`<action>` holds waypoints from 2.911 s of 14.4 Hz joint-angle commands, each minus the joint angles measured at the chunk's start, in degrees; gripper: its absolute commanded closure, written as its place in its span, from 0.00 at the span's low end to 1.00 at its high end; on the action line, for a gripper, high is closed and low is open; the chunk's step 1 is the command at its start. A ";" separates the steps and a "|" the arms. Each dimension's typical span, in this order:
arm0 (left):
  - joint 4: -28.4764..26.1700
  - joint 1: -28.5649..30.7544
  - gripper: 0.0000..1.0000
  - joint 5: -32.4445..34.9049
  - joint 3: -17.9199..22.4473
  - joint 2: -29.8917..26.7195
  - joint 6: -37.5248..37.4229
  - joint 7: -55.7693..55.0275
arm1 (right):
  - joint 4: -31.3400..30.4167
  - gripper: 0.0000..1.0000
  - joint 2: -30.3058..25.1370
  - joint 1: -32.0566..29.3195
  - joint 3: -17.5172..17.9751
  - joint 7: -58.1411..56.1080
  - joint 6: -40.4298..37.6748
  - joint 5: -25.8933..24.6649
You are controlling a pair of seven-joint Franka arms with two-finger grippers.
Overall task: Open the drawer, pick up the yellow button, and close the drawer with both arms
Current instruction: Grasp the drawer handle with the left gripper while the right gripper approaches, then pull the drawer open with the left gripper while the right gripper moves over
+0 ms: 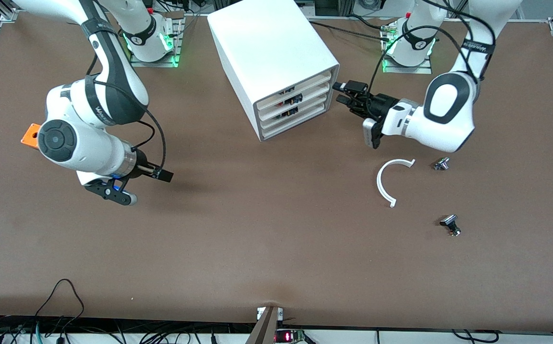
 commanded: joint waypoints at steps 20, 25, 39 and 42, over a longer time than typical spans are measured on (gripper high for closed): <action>-6.92 -1.23 0.83 -11.94 -11.09 4.93 12.29 10.75 | 20.56 0.00 10.67 14.02 -0.10 35.55 -1.45 0.83; -6.31 -0.35 1.00 -11.68 -11.00 4.93 11.85 10.75 | 26.80 0.00 12.78 15.25 -0.10 41.10 -2.86 3.73; 10.64 9.84 1.00 2.02 -8.98 14.58 11.58 6.27 | 32.51 0.00 14.54 23.41 -0.19 57.08 1.72 3.55; 12.68 10.73 1.00 2.21 -8.98 15.38 11.32 6.27 | 32.52 0.00 14.89 27.89 -0.80 60.60 -0.31 2.94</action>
